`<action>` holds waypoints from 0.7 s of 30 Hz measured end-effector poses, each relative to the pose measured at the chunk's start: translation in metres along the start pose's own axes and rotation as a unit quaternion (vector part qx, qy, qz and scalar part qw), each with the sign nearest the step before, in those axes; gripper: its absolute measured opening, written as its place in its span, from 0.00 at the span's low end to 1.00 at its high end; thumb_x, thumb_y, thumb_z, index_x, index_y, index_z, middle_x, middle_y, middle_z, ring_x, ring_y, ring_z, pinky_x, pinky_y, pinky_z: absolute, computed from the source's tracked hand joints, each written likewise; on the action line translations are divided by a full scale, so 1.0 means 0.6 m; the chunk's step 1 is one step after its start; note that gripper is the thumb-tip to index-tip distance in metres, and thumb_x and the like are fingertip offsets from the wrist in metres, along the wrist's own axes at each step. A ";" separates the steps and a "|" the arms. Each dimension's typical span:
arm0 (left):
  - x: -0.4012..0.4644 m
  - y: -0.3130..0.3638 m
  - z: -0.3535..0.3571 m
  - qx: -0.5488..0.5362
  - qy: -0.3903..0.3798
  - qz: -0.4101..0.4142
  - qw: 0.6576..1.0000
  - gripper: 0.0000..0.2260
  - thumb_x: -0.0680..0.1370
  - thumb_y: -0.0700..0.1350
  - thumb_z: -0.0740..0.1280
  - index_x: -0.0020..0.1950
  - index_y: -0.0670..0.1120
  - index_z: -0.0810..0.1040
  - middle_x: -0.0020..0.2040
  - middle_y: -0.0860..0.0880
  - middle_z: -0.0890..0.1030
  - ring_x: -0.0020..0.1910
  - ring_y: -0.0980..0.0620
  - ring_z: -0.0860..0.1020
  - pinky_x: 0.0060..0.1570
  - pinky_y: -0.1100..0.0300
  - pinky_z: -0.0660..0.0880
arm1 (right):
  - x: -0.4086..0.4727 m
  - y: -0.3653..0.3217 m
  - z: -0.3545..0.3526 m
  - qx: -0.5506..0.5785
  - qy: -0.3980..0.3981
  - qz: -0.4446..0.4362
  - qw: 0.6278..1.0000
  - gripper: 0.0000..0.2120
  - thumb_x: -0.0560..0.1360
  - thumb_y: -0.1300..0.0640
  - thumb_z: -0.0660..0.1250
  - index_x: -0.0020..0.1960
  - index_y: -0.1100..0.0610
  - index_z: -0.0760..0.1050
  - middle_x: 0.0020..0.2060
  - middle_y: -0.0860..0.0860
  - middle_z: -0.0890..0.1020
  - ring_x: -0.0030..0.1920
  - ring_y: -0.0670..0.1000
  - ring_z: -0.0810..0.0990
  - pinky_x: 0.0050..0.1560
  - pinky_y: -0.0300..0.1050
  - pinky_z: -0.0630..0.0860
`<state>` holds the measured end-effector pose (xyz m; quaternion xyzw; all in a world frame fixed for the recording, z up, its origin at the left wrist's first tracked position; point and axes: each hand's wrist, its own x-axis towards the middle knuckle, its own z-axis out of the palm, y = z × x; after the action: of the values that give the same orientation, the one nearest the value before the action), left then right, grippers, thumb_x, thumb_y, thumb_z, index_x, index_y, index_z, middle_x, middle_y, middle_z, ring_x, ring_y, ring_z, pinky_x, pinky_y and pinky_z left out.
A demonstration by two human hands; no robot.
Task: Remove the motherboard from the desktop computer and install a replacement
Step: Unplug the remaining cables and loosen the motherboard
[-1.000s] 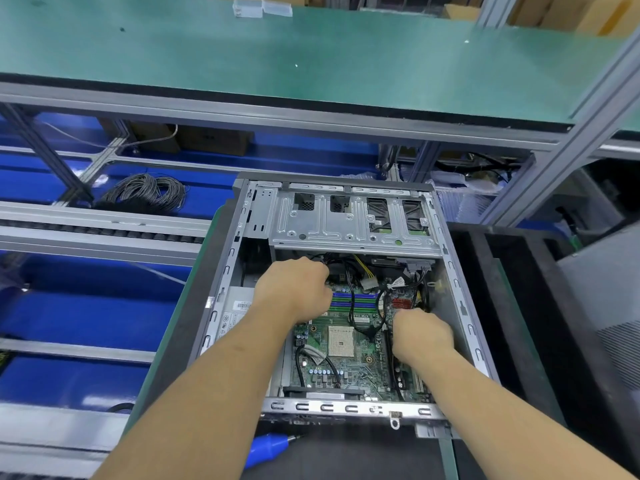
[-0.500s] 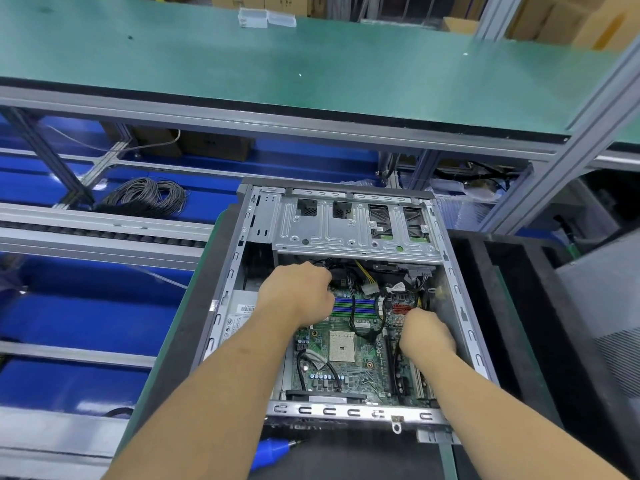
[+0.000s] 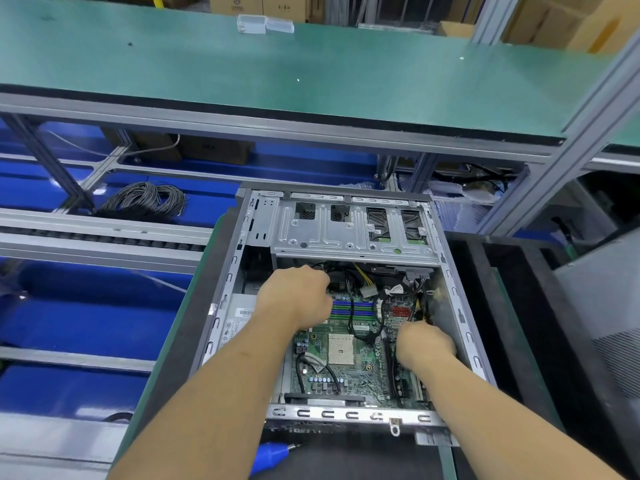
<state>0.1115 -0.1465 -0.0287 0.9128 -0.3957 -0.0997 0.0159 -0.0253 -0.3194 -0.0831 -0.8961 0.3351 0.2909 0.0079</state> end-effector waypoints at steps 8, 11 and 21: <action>0.000 0.001 0.000 0.005 0.002 -0.005 1.000 0.09 0.78 0.48 0.58 0.38 0.49 0.68 0.36 0.50 0.73 0.35 0.46 0.75 0.36 0.56 0.69 | -0.001 0.003 -0.005 0.095 0.010 0.039 0.995 0.15 0.74 0.67 0.60 0.59 0.60 0.77 0.50 0.55 0.82 0.47 0.57 0.79 0.46 0.49 0.79; 0.000 0.001 -0.001 0.008 0.000 -0.007 1.000 0.09 0.78 0.48 0.58 0.38 0.49 0.67 0.36 0.50 0.73 0.33 0.47 0.73 0.36 0.55 0.69 | -0.002 0.006 -0.004 0.137 0.023 0.055 0.989 0.15 0.75 0.68 0.60 0.60 0.62 0.76 0.51 0.57 0.82 0.49 0.58 0.82 0.45 0.48 0.80; 0.002 0.000 0.002 0.013 0.002 -0.006 1.000 0.07 0.76 0.47 0.58 0.39 0.49 0.71 0.36 0.50 0.75 0.33 0.48 0.73 0.36 0.55 0.72 | -0.005 0.003 -0.008 0.192 0.050 0.060 0.978 0.02 0.75 0.65 0.65 0.47 0.60 0.73 0.40 0.54 0.78 0.40 0.56 0.79 0.36 0.45 0.77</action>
<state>0.1120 -0.1471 -0.0298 0.9154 -0.3916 -0.0928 0.0045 -0.0258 -0.3202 -0.0771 -0.8697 0.4376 0.1758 0.1455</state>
